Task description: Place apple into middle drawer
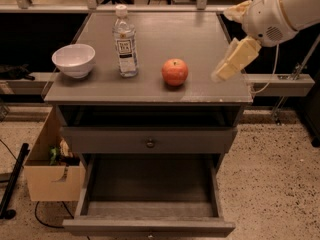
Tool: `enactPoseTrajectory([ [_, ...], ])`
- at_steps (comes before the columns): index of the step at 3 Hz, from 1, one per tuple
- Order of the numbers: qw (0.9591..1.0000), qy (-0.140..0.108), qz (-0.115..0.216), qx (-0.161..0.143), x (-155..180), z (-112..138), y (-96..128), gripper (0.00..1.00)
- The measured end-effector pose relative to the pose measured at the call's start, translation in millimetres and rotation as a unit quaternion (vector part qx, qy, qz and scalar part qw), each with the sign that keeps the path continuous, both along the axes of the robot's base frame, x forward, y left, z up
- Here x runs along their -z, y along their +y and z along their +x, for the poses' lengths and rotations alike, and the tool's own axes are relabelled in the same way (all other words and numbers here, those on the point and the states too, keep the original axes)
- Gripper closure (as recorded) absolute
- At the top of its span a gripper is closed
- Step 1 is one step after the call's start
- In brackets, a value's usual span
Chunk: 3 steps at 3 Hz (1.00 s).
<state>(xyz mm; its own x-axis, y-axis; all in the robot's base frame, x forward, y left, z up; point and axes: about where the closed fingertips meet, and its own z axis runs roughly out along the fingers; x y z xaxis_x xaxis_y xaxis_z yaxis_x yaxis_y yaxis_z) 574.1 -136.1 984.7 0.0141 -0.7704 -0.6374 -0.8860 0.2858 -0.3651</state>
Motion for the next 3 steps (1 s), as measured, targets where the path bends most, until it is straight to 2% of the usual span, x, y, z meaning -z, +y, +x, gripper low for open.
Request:
enactPoseTrajectory([
  [1, 0.9999, 0.008, 0.001, 0.01, 7.0, 40.3, 15.4, 0.0],
  [2, 0.9987, 0.044, -0.014, 0.022, 32.5, 79.6, 27.3, 0.0],
  [3, 0.9941, 0.1, -0.031, 0.027, 68.7, 113.4, 39.7, 0.0],
])
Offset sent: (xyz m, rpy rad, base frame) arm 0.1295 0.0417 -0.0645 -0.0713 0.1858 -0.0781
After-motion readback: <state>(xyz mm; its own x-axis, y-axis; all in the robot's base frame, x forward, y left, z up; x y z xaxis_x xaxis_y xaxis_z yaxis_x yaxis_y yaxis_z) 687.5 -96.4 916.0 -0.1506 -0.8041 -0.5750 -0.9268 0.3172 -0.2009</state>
